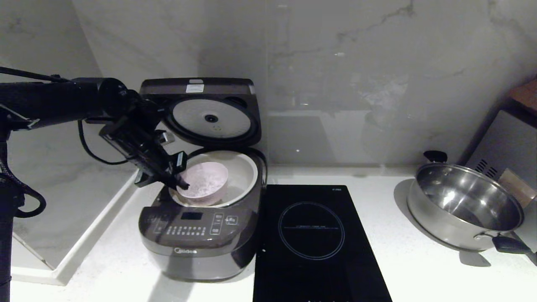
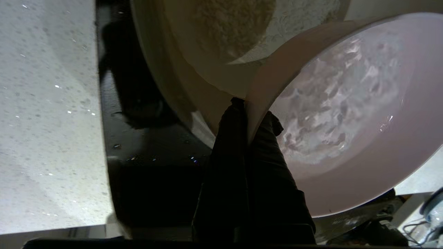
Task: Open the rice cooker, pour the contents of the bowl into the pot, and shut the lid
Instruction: Pour the water from the bowl into the rice cooker
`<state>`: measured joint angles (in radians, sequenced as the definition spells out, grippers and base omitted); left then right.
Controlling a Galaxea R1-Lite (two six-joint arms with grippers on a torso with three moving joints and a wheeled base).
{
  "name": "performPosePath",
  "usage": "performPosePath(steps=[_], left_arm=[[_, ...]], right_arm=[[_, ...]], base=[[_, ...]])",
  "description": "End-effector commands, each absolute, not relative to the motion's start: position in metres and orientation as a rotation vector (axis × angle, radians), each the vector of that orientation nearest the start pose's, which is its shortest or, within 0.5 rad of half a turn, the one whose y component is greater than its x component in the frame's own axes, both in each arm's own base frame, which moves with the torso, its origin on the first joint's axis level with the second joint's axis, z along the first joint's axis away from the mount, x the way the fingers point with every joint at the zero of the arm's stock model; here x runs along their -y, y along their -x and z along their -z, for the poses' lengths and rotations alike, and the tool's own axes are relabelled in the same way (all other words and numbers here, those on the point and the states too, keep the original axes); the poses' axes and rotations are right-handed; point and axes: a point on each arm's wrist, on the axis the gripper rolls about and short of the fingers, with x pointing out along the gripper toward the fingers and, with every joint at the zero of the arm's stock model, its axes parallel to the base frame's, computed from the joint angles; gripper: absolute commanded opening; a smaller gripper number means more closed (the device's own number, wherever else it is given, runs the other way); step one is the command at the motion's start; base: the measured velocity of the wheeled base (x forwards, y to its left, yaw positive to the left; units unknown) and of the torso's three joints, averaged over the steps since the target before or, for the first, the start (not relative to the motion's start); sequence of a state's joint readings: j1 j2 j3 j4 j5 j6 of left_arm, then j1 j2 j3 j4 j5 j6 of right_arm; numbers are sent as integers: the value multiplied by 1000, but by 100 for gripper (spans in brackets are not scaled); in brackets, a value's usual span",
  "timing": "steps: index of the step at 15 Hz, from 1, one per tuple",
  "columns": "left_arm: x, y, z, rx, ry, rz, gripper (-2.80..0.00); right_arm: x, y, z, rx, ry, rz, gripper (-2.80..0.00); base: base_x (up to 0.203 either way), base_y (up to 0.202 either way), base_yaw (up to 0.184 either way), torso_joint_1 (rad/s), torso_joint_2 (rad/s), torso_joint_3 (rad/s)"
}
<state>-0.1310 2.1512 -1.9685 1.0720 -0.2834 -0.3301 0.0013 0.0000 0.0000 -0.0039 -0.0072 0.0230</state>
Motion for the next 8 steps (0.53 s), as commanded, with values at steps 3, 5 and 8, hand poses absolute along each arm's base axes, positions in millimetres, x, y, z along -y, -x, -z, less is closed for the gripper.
performPosePath(steps=[3,5,8], left_arm=[[60,-386,-179,-1354,387,131,-280],[59,-394,-175,-1318,397,132,-280],[62,-404,-179,-1215,428,143,-280]], right_arm=[[0,23,-76,5,-23,6,-280],[0,23,-76,5,-23,6,-280],[0,23,-76,5,-23,6,-280]], base=[[0,0,0,0,0,0],[0,0,0,0,0,0],[0,0,0,0,0,0]])
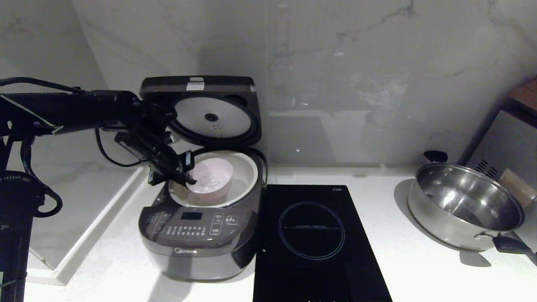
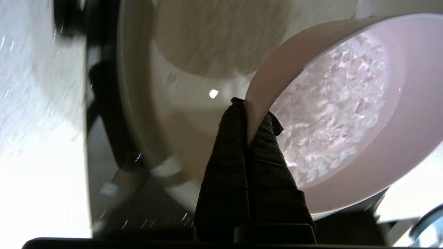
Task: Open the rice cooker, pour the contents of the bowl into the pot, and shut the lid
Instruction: Pour the water from the bowl into the rice cooker
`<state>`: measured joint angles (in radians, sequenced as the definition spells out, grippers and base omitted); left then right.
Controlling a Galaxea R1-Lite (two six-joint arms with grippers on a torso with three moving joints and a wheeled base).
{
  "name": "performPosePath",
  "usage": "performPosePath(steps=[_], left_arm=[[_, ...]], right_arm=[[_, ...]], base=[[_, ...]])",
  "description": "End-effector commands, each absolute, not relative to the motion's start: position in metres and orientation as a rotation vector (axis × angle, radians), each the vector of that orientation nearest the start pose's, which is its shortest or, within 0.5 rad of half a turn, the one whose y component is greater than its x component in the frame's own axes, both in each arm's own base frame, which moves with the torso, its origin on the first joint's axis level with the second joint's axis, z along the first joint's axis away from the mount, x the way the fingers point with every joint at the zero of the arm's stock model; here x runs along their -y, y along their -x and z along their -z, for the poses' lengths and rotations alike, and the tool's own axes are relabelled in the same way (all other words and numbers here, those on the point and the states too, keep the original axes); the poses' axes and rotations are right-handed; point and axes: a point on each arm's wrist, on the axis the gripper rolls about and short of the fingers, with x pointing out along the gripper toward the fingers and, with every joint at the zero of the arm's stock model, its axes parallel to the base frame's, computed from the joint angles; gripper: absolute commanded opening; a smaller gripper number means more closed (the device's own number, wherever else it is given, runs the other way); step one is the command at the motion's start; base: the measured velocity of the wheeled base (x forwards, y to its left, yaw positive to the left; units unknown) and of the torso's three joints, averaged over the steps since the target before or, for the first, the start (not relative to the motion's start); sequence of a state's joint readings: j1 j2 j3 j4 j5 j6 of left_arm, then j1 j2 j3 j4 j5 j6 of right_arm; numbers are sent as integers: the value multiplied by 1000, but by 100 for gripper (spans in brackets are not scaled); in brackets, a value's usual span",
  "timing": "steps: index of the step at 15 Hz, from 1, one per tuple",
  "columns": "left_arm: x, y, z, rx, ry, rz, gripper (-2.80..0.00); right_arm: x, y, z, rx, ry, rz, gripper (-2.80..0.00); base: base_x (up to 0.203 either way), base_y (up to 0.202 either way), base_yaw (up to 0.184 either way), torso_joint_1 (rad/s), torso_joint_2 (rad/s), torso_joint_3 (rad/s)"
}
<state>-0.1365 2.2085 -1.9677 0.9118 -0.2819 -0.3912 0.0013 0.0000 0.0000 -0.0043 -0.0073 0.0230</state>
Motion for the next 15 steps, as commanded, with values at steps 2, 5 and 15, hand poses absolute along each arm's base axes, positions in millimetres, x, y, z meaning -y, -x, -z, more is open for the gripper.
performPosePath(steps=[2,5,15], left_arm=[[65,-410,-184,-1132,464,147,-280],[62,-417,-172,-1099,470,147,-280],[63,-418,-122,-489,441,40,-280]], right_arm=[[0,23,-76,5,-23,6,-280],[0,23,-76,5,-23,6,-280],[0,23,-76,5,-23,6,-280]], base=[[0,0,0,0,0,0],[0,0,0,0,0,0],[0,0,0,0,0,0]])
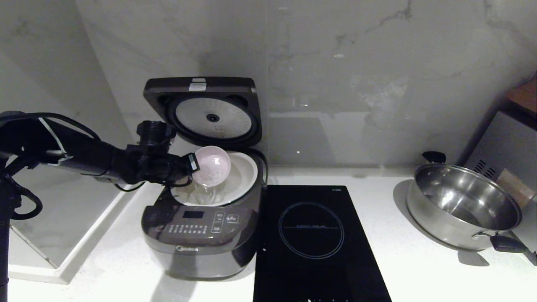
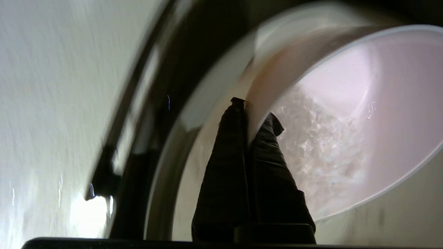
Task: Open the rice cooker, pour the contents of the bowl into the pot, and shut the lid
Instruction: Pour the water from the bowl into the rice cooker
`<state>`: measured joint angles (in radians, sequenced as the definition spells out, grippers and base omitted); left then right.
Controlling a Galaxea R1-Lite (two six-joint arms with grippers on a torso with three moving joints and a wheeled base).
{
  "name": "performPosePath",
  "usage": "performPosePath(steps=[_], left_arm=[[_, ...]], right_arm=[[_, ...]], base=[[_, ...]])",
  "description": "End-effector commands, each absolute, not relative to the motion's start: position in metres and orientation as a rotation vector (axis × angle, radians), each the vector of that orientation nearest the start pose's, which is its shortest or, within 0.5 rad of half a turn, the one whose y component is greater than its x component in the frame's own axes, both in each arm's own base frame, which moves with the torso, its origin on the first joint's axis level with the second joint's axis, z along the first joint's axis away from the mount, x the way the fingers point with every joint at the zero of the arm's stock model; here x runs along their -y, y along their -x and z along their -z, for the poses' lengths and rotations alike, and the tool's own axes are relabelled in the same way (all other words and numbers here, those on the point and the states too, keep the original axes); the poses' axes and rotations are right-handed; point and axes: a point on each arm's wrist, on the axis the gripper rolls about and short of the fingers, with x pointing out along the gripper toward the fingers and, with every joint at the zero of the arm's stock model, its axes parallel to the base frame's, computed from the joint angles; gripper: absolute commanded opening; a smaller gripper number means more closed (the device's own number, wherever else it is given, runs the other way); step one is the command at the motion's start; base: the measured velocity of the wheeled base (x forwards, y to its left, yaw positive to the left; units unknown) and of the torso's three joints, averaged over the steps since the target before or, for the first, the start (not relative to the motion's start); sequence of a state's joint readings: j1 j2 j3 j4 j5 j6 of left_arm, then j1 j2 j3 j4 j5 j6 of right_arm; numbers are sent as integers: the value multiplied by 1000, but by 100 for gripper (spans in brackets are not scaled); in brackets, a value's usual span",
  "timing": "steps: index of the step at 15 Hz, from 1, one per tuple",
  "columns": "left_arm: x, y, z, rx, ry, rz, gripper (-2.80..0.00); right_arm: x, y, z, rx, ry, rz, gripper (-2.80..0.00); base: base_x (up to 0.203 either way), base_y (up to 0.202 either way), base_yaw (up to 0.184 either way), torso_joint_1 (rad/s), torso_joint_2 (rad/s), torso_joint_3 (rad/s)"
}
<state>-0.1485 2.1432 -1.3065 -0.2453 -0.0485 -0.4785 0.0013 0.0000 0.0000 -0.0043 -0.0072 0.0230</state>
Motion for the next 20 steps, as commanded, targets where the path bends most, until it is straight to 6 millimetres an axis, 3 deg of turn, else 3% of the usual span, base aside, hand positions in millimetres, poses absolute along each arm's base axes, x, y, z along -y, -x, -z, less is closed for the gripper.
performPosePath(steps=[1,5,8,12,17,20], left_arm=[[62,-416,-123,-424,436,-7,-280],[63,-406,-123,-288,429,-87,-280],[60,-400,-112,-272,428,-128,-280],[57,-376,-94,-196,414,-138,-280],[83,-363,-79,-49,328,-95,-280],[83,-362,-84,-32,335,-110,-280]], right_arm=[[0,23,-76,5,-23,5,-280],[0,23,-76,5,-23,5,-280],[0,23,-76,5,-23,6,-280],[0,23,-76,5,-23,6,-280],[0,23,-76,5,-23,5,-280],[0,23,-76,5,-23,5,-280]], base=[[0,0,0,0,0,0],[0,0,0,0,0,0],[0,0,0,0,0,0],[0,0,0,0,0,0],[0,0,0,0,0,0],[0,0,0,0,0,0]])
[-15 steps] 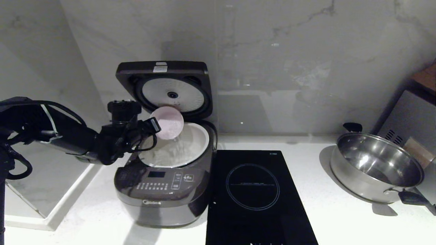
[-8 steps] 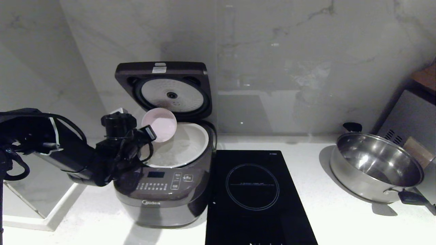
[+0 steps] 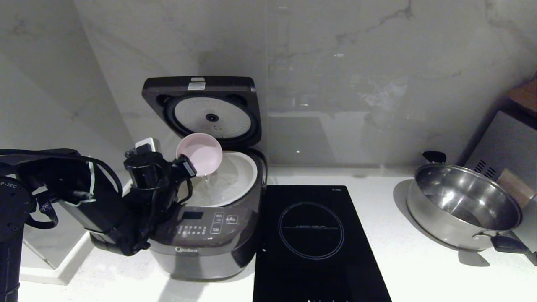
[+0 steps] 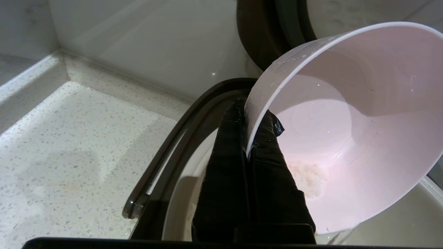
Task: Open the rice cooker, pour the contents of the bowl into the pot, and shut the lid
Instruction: Pour the water from the bowl into the rice cooker
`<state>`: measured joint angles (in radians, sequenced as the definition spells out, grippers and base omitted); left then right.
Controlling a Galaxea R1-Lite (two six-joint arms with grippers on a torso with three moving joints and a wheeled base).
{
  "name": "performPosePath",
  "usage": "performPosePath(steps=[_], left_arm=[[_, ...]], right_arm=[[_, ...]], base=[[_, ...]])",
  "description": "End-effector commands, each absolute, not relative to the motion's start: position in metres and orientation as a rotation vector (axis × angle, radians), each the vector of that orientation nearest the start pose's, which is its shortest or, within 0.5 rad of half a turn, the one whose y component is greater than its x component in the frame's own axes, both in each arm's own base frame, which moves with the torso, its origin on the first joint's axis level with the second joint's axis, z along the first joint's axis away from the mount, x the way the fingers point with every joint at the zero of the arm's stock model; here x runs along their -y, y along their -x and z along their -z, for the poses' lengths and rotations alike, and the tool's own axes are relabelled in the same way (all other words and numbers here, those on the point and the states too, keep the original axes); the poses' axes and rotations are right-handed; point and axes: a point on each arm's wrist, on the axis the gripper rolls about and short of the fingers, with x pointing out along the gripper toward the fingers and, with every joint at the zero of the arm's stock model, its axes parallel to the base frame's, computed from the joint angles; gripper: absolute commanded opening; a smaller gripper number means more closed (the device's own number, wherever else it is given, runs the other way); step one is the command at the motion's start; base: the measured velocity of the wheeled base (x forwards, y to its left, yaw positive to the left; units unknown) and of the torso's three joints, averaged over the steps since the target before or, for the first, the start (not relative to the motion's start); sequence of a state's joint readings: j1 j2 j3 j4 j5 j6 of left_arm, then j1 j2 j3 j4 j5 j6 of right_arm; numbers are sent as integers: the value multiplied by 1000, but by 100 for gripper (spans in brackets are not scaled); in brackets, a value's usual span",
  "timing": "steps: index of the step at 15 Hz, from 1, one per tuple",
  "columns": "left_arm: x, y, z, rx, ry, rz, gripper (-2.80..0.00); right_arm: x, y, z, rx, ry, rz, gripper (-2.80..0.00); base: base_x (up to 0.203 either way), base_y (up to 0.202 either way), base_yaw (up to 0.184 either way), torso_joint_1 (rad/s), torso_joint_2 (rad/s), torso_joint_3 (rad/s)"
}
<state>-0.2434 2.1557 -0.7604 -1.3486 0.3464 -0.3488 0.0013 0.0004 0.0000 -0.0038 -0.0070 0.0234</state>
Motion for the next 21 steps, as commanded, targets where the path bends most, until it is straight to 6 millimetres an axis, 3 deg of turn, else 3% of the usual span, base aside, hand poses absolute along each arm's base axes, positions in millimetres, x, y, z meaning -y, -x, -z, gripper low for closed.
performPosePath(steps=[1,10,18,21], left_arm=[[82,-360,-84,-33,337,-112,-280],[84,-358,-86,-14,339,-175,-280],[89,-358,-118,89,364,-180,-280],[95,-354,-112,62,349,-169,-280]], right_arm=[[0,23,-76,5,-23,6,-280],[0,23,-76,5,-23,6,-280],[0,23,-76,5,-23,5,-280],[0,23,-76,5,-23,6,-280]], base=[[0,0,0,0,0,0],[0,0,0,0,0,0],[0,0,0,0,0,0],[0,0,0,0,0,0]])
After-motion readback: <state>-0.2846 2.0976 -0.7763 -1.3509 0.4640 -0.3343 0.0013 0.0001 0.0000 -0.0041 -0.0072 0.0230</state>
